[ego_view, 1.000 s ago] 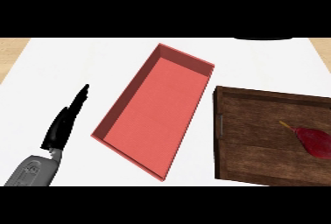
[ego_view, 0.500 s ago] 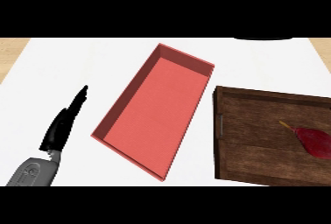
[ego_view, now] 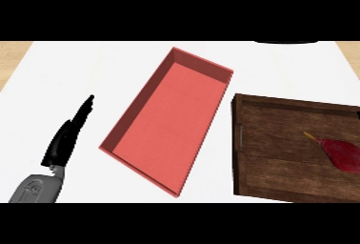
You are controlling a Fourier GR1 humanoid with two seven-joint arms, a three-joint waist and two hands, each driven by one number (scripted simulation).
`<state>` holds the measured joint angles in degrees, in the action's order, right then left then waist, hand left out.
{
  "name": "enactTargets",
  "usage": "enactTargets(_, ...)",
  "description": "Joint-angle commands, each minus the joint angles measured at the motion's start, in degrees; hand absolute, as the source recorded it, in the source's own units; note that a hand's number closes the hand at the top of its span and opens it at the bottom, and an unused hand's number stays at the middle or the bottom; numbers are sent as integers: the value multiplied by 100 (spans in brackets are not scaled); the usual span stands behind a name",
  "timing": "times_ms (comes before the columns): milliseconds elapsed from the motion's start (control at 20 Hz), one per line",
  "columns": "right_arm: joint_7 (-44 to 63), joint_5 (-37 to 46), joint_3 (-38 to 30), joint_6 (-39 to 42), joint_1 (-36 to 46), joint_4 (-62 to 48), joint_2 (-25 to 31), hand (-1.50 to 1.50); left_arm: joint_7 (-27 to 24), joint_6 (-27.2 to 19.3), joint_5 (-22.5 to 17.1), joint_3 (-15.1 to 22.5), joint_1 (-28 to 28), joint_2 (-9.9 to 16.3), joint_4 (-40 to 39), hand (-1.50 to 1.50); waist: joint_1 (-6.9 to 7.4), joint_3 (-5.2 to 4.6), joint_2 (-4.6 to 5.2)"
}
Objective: Pick the pear from the tray and place it in the cardboard box
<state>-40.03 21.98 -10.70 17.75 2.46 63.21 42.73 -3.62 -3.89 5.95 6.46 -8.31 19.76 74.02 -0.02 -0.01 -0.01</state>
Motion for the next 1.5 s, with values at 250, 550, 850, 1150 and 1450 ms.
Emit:
enactTargets(250, 102, 526, 43, 22, 350, -128, -455, -150, 458, 88, 427, -88, -28, -336, 456, 0, 12, 2, -1)
enactTargets(550, -102, 778, -21, 229, 481, -362, -544, -150, 8, 286, 531, -367, 163, -447, 141, 0, 11, 2, 3)
enactTargets(850, 118, 1019, 53, 63, 615, -299, -912, -150, 407, 686, 454, -629, -5, -312, 518, 0, 15, 2, 1)
enactTargets(1150, 43, 1227, 157, 66, 722, -585, -1021, 150, -38, 634, 558, -587, 421, -429, 491, 0, 40, 3, 2)
enactTargets(1450, -485, 1472, -83, -1305, 387, -215, -1302, 150, 38, 488, 699, -513, 239, -579, 368, 0, 7, 5, -7)
